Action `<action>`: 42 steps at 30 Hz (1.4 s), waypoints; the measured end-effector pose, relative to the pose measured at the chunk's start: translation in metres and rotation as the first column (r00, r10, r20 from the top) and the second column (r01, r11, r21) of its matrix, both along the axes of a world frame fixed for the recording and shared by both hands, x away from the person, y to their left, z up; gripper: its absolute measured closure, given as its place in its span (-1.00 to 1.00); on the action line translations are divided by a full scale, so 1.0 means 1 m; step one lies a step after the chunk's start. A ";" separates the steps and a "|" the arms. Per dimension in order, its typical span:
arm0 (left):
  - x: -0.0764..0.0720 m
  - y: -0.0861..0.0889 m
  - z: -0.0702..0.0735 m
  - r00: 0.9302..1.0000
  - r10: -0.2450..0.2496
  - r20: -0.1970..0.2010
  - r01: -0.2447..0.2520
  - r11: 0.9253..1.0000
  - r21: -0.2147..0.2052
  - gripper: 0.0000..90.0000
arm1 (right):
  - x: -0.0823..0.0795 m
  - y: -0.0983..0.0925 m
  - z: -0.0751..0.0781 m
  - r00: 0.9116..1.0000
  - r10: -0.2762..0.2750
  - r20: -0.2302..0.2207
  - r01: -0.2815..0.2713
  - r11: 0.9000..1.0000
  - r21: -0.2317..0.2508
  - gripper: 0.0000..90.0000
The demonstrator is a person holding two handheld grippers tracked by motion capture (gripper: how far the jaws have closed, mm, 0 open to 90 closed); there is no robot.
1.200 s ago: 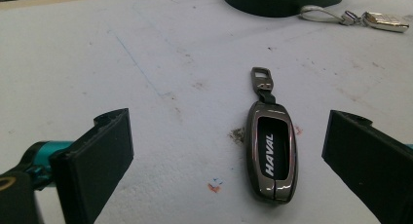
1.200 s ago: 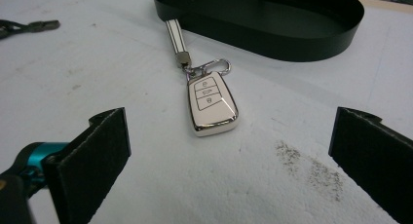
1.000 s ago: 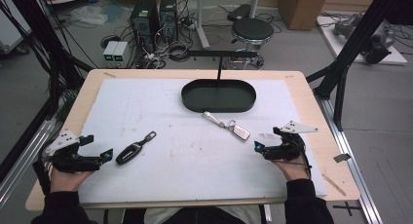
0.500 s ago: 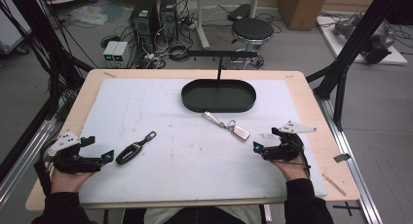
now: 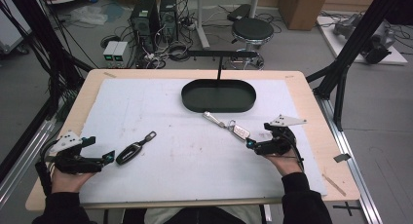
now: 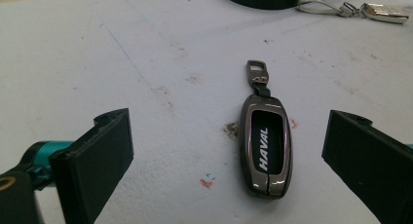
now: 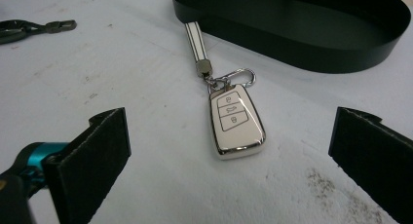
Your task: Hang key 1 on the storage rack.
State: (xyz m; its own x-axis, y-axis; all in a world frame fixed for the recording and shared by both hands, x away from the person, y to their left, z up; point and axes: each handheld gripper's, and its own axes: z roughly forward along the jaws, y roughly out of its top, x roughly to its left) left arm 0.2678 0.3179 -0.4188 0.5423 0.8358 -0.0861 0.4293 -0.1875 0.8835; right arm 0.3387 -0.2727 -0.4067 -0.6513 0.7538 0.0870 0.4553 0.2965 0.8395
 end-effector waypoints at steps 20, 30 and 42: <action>0.001 0.000 0.000 1.000 -0.008 -0.001 0.008 1.000 -0.006 -0.89 | 0.046 0.048 0.029 0.991 0.110 -0.074 -0.116 0.990 -0.085 -0.98; 0.002 -0.002 -0.001 1.000 -0.029 -0.003 0.029 1.000 -0.007 -0.89 | 0.069 0.072 0.031 0.983 0.140 -0.116 -0.155 0.980 -0.125 -0.98; 0.003 -0.006 -0.002 0.999 -0.049 -0.003 0.049 0.999 -0.013 -0.89 | 0.096 0.100 0.027 0.969 0.175 -0.174 -0.207 0.961 -0.185 -0.98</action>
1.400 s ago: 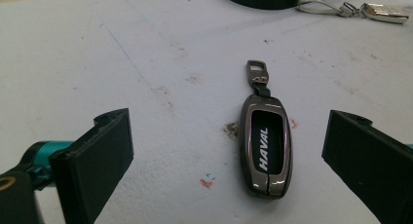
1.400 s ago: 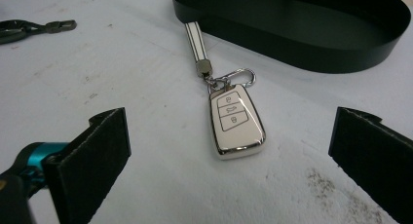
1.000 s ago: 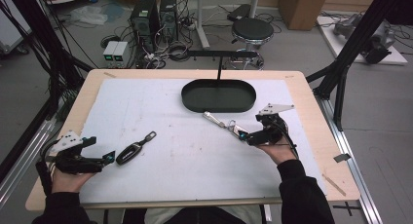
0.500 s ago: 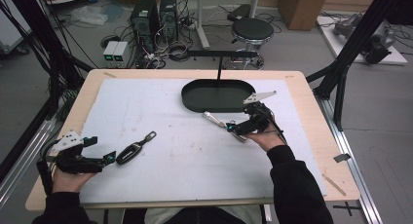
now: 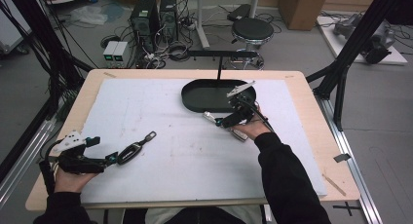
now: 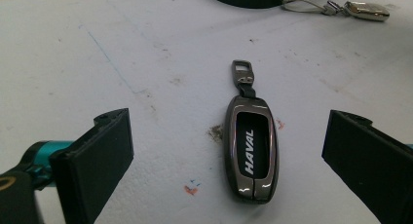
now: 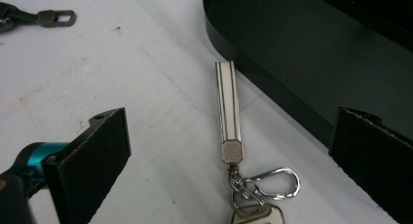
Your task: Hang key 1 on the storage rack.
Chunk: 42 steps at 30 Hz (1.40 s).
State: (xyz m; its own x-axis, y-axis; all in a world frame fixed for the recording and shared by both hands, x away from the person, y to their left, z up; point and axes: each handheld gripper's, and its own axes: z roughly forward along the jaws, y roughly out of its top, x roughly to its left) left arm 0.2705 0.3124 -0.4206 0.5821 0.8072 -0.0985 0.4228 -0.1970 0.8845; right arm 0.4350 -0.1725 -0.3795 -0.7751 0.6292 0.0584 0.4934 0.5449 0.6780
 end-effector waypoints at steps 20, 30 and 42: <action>-0.003 0.002 -0.001 1.000 0.008 0.021 -0.008 1.000 -0.025 -0.89 | 0.017 0.034 -0.033 0.994 0.045 -0.098 -0.057 0.991 -0.121 -0.76; -0.003 0.004 -0.002 1.000 0.004 0.022 -0.003 0.999 -0.041 -0.89 | 0.027 0.036 -0.045 0.992 0.038 -0.121 -0.052 0.993 -0.108 -0.30; -0.003 0.007 -0.002 1.000 0.013 0.022 -0.012 0.999 -0.049 -0.89 | 0.034 0.033 -0.049 0.996 -0.008 -0.091 -0.004 0.991 -0.133 0.34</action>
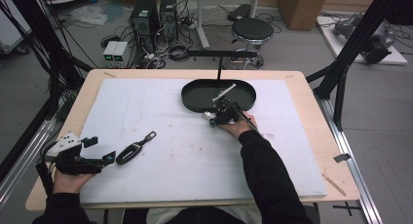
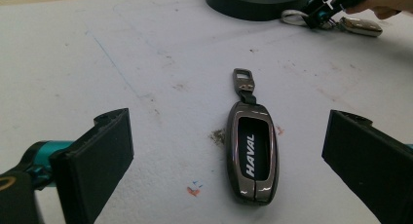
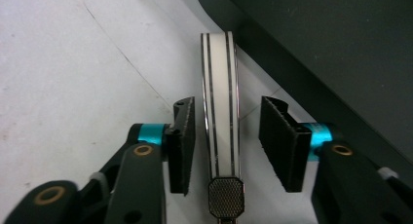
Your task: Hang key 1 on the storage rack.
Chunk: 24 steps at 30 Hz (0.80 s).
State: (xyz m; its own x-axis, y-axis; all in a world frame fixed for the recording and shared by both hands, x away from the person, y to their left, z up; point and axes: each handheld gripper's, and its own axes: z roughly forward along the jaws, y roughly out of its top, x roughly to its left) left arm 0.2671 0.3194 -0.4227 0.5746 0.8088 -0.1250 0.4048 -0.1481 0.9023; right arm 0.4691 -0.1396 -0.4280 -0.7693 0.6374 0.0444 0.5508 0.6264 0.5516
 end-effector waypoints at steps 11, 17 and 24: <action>0.001 -0.001 0.000 1.000 -0.004 0.001 0.004 1.000 0.003 -0.89 | -0.001 0.000 0.001 0.999 0.035 0.016 -0.035 0.999 -0.005 0.67; 0.001 0.000 0.001 1.000 -0.004 0.013 0.005 1.000 -0.024 -0.89 | -0.003 -0.006 0.007 0.999 0.048 0.011 -0.048 0.999 0.007 0.67; 0.002 -0.002 0.001 1.000 -0.014 0.012 0.014 1.000 -0.019 -0.89 | -0.004 -0.023 0.030 1.000 -0.002 0.025 -0.002 0.988 0.155 0.67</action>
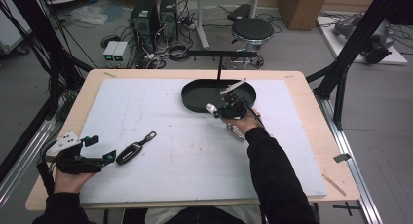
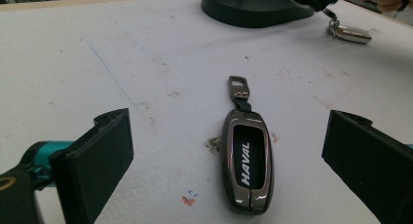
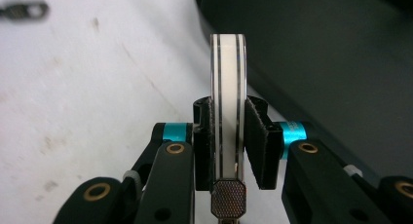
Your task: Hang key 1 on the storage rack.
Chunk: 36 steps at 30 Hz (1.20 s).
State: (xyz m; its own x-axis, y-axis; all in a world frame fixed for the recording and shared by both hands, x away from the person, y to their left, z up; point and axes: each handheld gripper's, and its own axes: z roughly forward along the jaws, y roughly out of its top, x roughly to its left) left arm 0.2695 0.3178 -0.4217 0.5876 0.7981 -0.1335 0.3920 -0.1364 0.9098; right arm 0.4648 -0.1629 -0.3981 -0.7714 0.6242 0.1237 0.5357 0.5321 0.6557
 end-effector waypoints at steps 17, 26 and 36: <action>0.003 -0.004 -0.001 1.000 -0.020 0.003 0.020 0.999 -0.041 -0.89 | -0.003 -0.020 0.067 0.989 -0.069 0.128 0.034 0.966 0.258 0.67; 0.005 -0.007 -0.002 1.000 -0.027 -0.008 0.027 0.999 -0.022 -0.89 | 0.007 -0.011 0.089 0.986 -0.061 0.154 0.017 0.961 0.277 0.67; 0.009 -0.007 -0.004 0.999 -0.031 -0.015 0.030 0.999 -0.010 -0.89 | 0.026 -0.009 0.108 0.982 -0.079 0.171 0.021 0.948 0.318 0.67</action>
State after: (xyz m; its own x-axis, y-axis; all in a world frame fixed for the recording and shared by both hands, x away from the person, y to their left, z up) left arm 0.2790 0.3111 -0.4261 0.6095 0.7785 -0.1502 0.4018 -0.1400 0.9050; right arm 0.4906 -0.1717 -0.2897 -0.7677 0.6143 0.1825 0.4148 0.2594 0.8721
